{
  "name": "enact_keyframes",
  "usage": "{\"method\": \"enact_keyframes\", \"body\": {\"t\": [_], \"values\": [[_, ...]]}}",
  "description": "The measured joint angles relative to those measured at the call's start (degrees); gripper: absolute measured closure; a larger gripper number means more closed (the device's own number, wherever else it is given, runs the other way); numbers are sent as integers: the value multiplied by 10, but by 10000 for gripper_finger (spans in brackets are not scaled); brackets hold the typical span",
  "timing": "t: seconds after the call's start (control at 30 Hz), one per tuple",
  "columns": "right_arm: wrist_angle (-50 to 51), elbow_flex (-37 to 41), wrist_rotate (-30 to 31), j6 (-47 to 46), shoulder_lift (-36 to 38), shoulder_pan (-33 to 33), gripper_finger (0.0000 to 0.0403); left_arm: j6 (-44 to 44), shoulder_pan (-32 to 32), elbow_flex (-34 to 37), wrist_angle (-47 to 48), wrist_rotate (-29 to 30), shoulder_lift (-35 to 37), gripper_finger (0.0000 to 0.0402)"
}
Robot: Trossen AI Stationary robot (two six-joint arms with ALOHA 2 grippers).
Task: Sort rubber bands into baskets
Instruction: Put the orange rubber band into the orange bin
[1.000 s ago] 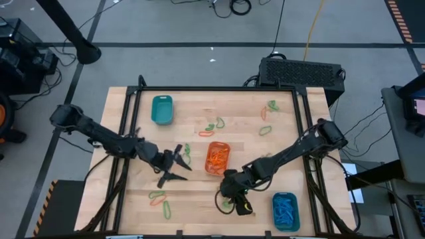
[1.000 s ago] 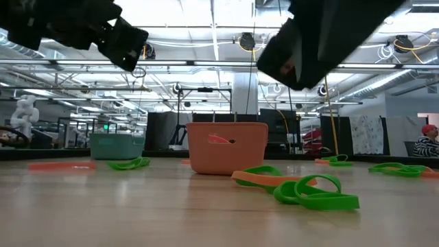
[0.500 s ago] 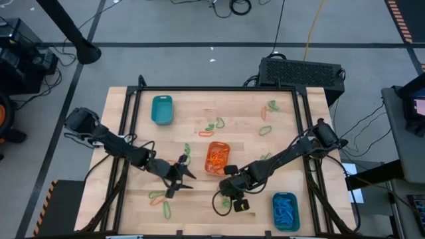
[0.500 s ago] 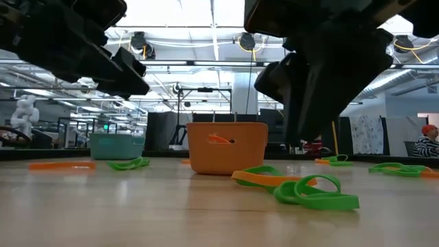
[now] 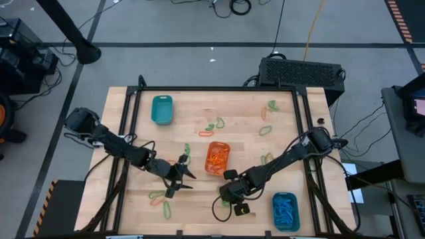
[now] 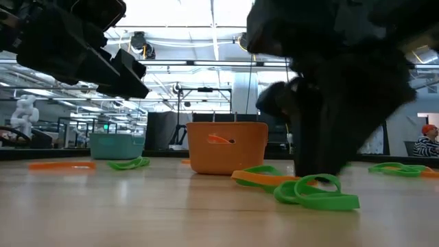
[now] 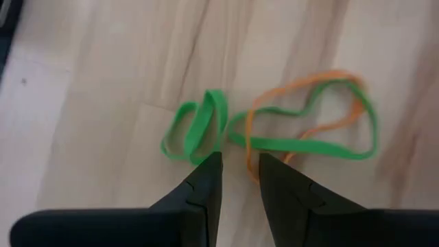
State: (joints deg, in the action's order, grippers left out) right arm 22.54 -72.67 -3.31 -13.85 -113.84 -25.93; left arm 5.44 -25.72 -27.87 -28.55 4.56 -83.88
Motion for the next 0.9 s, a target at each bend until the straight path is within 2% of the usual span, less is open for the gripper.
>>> {"method": "enact_keyframes", "body": {"t": [0.17, 0.27, 0.47, 0.57, 0.7, 0.77, 0.9], "values": [[1, 0, 7, 1, -5, 0, 314, -3, 5, -10, 2, -12, 0, 198], [8, 0, 45, -3, -5, 0, 321, -3, 5, -13, 6, -22, 0, 198], [17, -1, 61, -1, -3, 1, 392, -2, 5, -13, 10, -22, 0, 198], [45, -3, 62, 6, 11, 1, 395, -2, 5, -13, 10, -22, 0, 198], [138, -41, 67, 10, 31, 5, 401, -2, 5, -13, 11, -22, 0, 198], [187, -71, 88, 11, 36, 6, 400, -2, 5, -13, 11, -22, 0, 198], [230, -135, 113, 42, 37, 11, 402, -2, 5, -13, 11, -22, 0, 198]]}}
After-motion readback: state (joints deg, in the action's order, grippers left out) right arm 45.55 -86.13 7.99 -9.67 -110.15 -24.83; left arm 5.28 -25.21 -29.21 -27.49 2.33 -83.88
